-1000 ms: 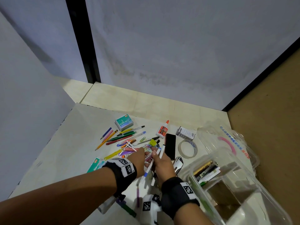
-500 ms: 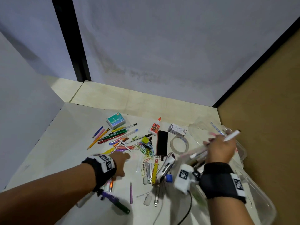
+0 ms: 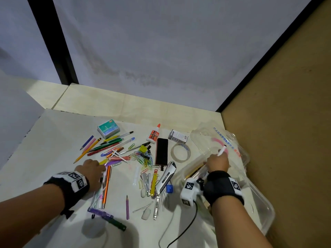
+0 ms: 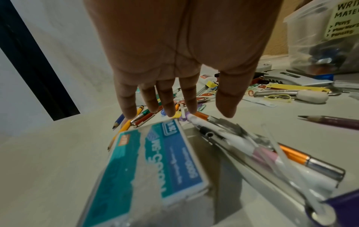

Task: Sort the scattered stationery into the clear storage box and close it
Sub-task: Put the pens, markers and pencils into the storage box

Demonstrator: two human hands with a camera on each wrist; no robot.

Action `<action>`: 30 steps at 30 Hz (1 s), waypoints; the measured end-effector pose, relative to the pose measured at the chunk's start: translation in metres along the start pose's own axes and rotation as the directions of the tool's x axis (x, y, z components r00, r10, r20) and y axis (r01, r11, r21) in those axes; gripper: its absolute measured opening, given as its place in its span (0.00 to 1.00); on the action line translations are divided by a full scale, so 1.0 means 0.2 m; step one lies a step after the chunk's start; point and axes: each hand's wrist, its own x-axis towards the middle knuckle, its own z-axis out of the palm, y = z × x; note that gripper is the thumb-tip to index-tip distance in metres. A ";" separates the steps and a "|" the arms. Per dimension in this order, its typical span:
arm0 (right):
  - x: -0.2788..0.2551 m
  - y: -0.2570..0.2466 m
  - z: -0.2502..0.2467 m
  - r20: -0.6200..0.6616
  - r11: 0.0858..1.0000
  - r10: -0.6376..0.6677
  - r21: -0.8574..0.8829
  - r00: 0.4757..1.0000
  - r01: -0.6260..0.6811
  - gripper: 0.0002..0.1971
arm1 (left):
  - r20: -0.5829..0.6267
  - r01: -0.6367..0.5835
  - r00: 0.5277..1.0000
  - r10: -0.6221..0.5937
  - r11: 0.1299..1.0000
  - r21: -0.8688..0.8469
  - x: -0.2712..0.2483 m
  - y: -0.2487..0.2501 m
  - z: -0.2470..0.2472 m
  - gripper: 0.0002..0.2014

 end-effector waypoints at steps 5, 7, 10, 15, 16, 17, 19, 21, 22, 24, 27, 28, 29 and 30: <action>-0.04 -0.01 0.00 0.180 0.987 0.142 -0.095 0.973 -0.127 0.22 | -0.012 -0.014 1.000 0.014 1.000 0.012 -0.01 -0.01 0.00 0.23; -0.10 -0.02 -0.02 0.250 0.874 0.043 -0.479 0.967 0.085 0.22 | 0.004 -0.014 1.000 0.014 1.000 0.017 -0.01 -0.02 0.00 0.24; -0.08 -0.03 -0.02 0.272 0.867 0.058 -0.490 0.961 0.086 0.19 | 0.010 0.007 1.000 -0.007 1.000 0.025 -0.02 -0.05 0.01 0.27; -0.03 -0.02 -0.02 0.222 0.974 -0.016 -0.215 0.975 0.065 0.17 | 0.041 0.040 0.998 -0.042 0.998 0.039 -0.03 -0.09 0.01 0.30; -0.03 -0.03 -0.01 0.238 0.980 -0.035 -0.182 0.971 0.080 0.18 | 0.061 0.051 0.997 -0.053 0.998 0.036 -0.03 -0.10 0.02 0.31; -0.04 -0.04 0.00 0.250 0.981 -0.062 -0.161 0.966 0.105 0.20 | 0.079 0.057 0.995 -0.059 0.998 0.026 -0.03 -0.11 0.02 0.32; -0.10 -0.08 0.03 0.255 0.977 -0.123 -0.137 0.959 0.162 0.20 | 0.114 0.066 0.991 -0.066 0.998 0.008 -0.04 -0.12 0.03 0.35; -0.20 -0.13 0.07 0.238 0.938 -0.226 -0.207 0.945 0.277 0.17 | 0.143 0.059 0.988 -0.056 0.998 -0.014 -0.04 -0.14 0.05 0.37; -0.26 -0.16 0.09 0.236 0.907 -0.295 -0.236 0.926 0.349 0.16 | 0.148 0.049 0.988 -0.044 0.998 -0.028 -0.04 -0.14 0.06 0.36; -0.41 -0.18 0.17 0.285 0.835 -0.422 -0.246 0.860 0.492 0.14 | 0.141 0.020 0.990 -0.012 0.998 -0.051 -0.04 -0.15 0.08 0.35; -0.63 -0.12 0.35 0.561 0.713 -0.421 -0.281 0.713 0.642 0.10 | 0.112 0.012 0.994 0.000 0.994 -0.108 -0.04 -0.17 0.10 0.33; -0.70 -0.08 0.41 0.672 0.654 -0.352 -0.321 0.651 0.685 0.10 | 0.097 0.020 0.995 -0.007 0.991 -0.133 -0.05 -0.17 0.10 0.33; -0.75 -0.04 0.47 0.767 0.575 -0.270 -0.356 0.582 0.736 0.10 | 0.074 0.023 0.997 -0.012 0.988 -0.155 -0.05 -0.18 0.11 0.33; -0.80 0.00 0.52 0.838 0.495 -0.186 -0.371 0.513 0.786 0.11 | 0.060 0.029 0.998 -0.018 0.984 -0.175 -0.06 -0.18 0.11 0.34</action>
